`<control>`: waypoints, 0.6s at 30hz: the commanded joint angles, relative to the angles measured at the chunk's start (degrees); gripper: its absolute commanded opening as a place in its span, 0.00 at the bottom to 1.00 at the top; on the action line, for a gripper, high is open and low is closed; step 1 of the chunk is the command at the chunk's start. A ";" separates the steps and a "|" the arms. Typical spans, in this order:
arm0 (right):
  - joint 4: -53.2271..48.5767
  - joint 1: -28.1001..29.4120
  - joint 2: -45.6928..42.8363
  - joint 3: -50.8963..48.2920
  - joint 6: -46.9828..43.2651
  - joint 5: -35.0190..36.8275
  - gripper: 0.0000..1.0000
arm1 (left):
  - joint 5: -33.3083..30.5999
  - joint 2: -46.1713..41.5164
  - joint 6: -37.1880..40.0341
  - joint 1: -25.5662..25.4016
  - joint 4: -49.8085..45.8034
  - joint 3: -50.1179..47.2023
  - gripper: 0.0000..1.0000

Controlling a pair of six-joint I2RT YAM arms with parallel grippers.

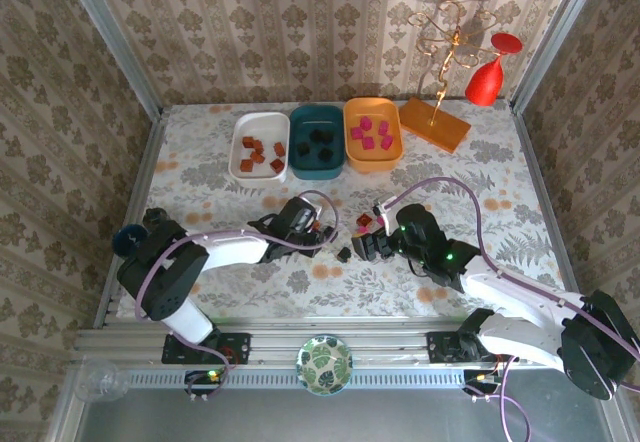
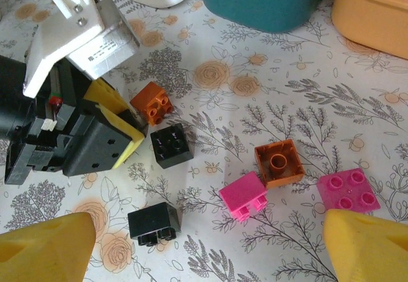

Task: Sort the legos into containers by color
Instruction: Pick up the lego from the center of the table, then place the lego in the container.

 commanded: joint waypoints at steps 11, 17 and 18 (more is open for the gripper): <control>1.25 -0.27 -1.16 -0.52 -0.02 -0.43 0.93 | -5.37 -12.43 0.33 1.44 -3.87 -4.10 0.29; 2.45 -0.27 -1.27 -0.08 0.83 -2.03 0.93 | -0.28 -15.67 2.22 8.77 -4.26 0.78 0.29; 2.69 -0.27 -1.17 0.17 1.04 -2.28 0.93 | 0.56 -14.87 2.47 9.94 -4.05 2.74 0.29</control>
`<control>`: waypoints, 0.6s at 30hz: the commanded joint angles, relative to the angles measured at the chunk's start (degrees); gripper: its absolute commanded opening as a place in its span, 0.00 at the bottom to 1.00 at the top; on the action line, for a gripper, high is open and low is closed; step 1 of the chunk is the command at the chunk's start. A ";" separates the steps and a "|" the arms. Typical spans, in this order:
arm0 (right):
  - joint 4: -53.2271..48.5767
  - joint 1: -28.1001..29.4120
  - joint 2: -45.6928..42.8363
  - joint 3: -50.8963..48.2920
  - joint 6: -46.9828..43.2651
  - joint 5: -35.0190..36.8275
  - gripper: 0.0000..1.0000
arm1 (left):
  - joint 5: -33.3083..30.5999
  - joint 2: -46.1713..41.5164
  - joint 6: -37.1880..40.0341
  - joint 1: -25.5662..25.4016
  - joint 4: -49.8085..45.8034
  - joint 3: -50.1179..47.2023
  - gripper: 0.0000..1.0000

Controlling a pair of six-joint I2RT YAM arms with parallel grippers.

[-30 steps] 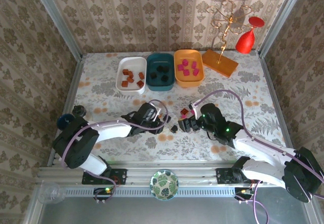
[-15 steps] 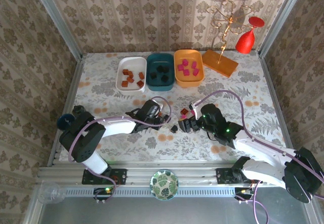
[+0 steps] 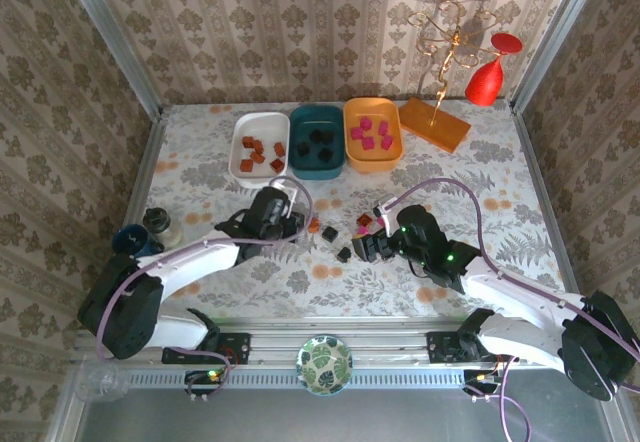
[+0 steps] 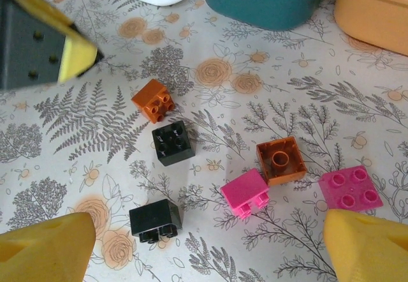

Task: Sort the legos into containers by color
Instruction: Place the lego in the container.

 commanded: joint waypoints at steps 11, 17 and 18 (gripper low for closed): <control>-0.90 -0.27 5.17 9.41 -2.98 1.74 0.94 | 7.81 21.65 4.50 10.76 0.93 29.53 0.29; 3.44 -0.36 7.58 7.93 -2.28 1.33 0.94 | 8.87 33.38 5.15 12.41 -1.65 42.89 0.29; 4.44 -0.38 7.83 7.23 -2.18 1.23 0.94 | 8.91 35.14 5.33 12.35 -2.25 44.98 0.29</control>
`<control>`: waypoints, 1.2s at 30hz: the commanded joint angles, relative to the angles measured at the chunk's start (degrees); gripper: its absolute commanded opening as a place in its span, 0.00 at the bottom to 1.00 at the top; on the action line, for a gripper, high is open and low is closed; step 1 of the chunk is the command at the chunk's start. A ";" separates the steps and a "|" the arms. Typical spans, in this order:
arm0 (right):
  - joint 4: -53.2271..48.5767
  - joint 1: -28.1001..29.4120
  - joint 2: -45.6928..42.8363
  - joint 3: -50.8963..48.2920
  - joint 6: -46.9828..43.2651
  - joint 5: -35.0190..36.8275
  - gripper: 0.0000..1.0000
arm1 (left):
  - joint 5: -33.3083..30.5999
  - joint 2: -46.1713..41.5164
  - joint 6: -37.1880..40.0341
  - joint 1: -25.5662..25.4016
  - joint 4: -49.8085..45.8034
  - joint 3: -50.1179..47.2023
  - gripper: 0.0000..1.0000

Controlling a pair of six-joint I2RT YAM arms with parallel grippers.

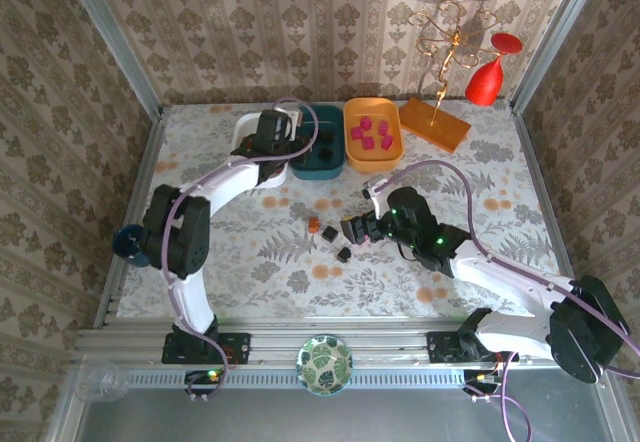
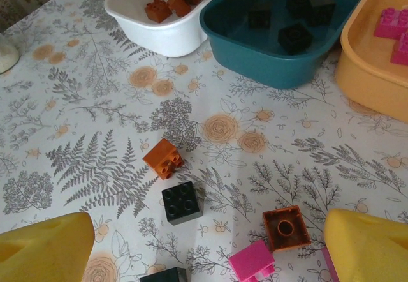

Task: Sort the legos into containers by color
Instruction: Place the lego in the container.

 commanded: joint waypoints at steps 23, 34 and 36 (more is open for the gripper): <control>7.80 -0.15 0.01 -6.33 -0.67 -0.52 0.94 | 2.37 26.19 5.38 1.87 -18.20 37.58 0.35; 7.38 -0.14 -0.64 -6.69 -0.76 0.23 0.94 | 2.83 25.51 6.10 2.26 -19.44 38.61 0.56; 7.10 -0.19 -0.43 -6.64 -0.69 1.41 0.94 | 3.98 23.23 6.09 2.21 -19.40 37.19 0.58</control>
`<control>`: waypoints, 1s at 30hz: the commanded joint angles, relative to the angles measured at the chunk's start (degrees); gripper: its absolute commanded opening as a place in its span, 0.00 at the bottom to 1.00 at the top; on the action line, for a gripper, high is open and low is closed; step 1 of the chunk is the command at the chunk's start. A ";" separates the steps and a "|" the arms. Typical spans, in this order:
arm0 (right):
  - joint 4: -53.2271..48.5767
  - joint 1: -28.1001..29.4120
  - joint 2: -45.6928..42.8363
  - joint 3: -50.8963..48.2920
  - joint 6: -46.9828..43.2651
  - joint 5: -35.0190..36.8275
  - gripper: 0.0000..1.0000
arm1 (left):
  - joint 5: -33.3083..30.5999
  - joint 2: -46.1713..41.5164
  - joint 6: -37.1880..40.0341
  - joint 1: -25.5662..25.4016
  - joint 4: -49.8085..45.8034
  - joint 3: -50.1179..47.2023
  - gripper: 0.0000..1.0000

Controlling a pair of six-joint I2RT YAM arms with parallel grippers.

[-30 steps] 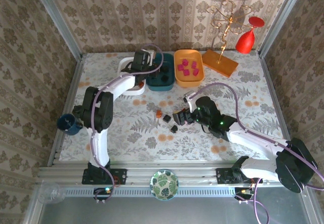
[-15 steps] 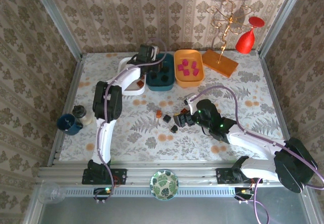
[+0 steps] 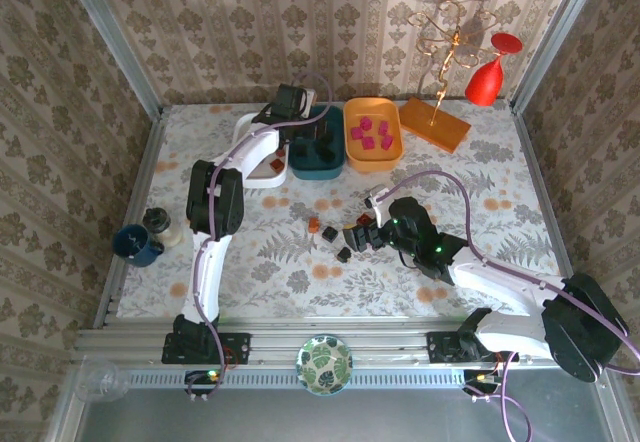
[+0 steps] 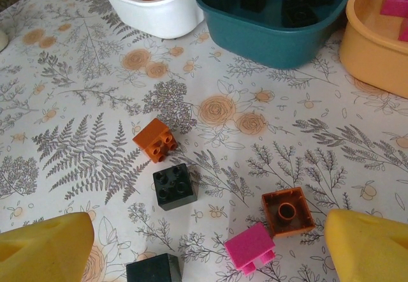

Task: Sort the legos into containers by color
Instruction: Place the lego in the container, then pick up the lego from the bottom-center of the table.

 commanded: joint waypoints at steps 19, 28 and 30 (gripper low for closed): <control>-17.21 7.93 10.33 7.52 2.11 1.76 0.89 | 7.86 -64.69 -5.97 0.35 18.40 -73.51 0.68; -17.25 9.38 23.02 13.12 -5.74 0.57 0.78 | 4.91 -78.20 -6.44 1.68 15.41 -84.82 0.72; -17.18 9.40 24.91 14.14 -6.75 0.26 0.75 | 4.88 -78.79 -6.44 1.68 15.32 -84.74 0.72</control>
